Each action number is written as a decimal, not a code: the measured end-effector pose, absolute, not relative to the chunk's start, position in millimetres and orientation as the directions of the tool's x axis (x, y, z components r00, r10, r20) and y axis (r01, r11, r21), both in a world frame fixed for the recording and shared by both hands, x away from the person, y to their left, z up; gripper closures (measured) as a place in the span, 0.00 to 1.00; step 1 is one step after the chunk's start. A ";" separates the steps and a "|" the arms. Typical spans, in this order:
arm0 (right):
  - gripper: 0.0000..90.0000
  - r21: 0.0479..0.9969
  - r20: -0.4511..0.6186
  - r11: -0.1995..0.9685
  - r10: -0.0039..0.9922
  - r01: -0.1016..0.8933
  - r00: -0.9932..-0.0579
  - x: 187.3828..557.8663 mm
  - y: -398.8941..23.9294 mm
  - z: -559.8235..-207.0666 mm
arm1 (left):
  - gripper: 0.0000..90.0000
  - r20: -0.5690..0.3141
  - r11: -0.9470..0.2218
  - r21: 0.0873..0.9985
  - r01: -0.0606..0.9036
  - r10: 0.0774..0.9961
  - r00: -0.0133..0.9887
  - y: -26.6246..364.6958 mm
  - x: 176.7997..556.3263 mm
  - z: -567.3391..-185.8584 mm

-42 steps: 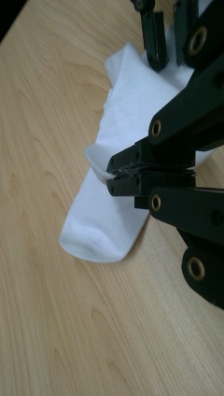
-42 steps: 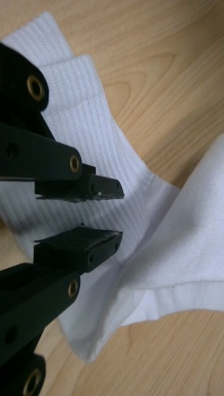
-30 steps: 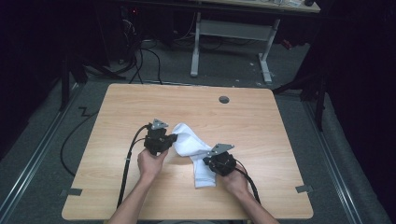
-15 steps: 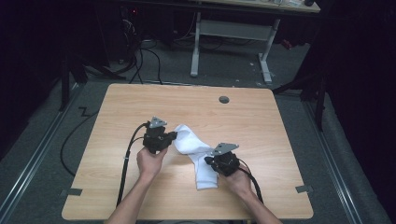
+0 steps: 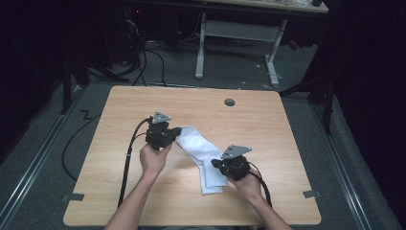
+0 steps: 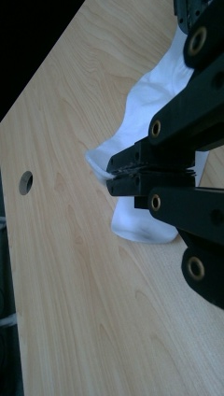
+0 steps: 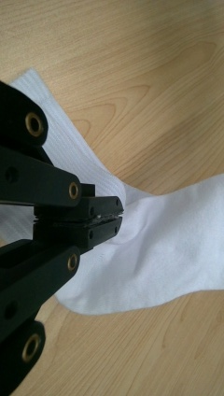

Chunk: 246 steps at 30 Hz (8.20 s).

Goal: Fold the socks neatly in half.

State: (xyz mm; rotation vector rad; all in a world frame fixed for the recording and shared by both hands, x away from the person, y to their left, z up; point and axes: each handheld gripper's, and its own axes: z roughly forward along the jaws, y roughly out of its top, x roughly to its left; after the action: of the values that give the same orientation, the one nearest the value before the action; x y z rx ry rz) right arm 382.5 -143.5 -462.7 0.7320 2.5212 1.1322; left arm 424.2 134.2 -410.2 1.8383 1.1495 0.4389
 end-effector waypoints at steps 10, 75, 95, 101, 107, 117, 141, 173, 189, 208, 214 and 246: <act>0.99 0.748 -0.028 0.562 0.559 0.354 -0.829 386.5 -144.5 -466.7 | 0.98 -0.143 -0.171 0.834 0.525 0.852 0.504 133.4 427.5 -404.8; 0.99 0.770 0.037 0.527 0.527 0.361 -0.849 367.5 -136.1 -458.2 | 0.98 -0.102 -0.204 0.807 0.555 0.877 0.470 120.4 468.6 -410.4; 0.81 0.739 0.040 0.534 0.576 0.412 -0.817 374.4 -130.2 -484.1 | 0.98 -0.088 -0.246 0.771 0.587 0.873 0.480 113.5 473.2 -437.9; 0.81 0.760 0.034 0.468 0.664 0.451 -0.747 388.1 -141.3 -475.4 | 0.98 -0.088 -0.247 0.774 0.583 0.870 0.486 112.6 472.6 -437.9; 0.81 0.742 0.040 0.428 0.741 0.517 -0.670 407.9 -142.0 -483.3 | 0.98 -0.084 -0.256 0.774 0.580 0.866 0.493 111.8 472.2 -438.4; 0.95 0.696 0.046 0.469 0.727 0.544 -0.685 423.1 -134.9 -497.4 | 0.98 -0.088 -0.248 0.781 0.574 0.865 0.494 115.3 470.3 -437.2; 0.87 0.707 -0.014 0.478 0.745 0.520 -0.667 424.1 -142.5 -488.7 | 0.98 -0.078 -0.244 0.767 0.593 0.882 0.464 118.3 473.0 -453.2; 0.88 0.748 -0.028 0.490 0.698 0.448 -0.716 411.7 -132.2 -483.2 | 0.56 -0.068 -0.355 0.757 0.549 0.792 0.606 86.8 417.0 -470.1; 0.85 0.708 -0.001 0.490 0.722 0.510 -0.692 427.7 -136.1 -496.9 | 0.57 -0.026 -0.413 0.688 0.597 0.808 0.589 80.1 423.1 -494.1; 0.78 0.719 -0.025 0.511 0.696 0.471 -0.717 415.7 -131.0 -500.0 | 0.64 -0.001 -0.293 0.767 0.571 0.889 0.457 115.8 437.4 -472.6; 0.78 0.722 -0.022 0.510 0.693 0.468 -0.721 413.3 -132.2 -500.5 | 0.66 -0.028 -0.262 0.736 0.624 0.909 0.415 127.0 454.0 -473.5; 0.79 0.713 -0.012 0.529 0.665 0.460 -0.747 415.3 -135.9 -500.5 | 0.72 -0.117 -0.206 0.712 0.671 0.908 0.402 114.0 492.2 -494.7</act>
State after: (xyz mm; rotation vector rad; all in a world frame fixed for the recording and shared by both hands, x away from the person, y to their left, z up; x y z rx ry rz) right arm 415.3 -135.9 -500.5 0.9402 2.4894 1.0366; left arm 492.2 114.0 -494.7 1.9595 1.3455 0.4308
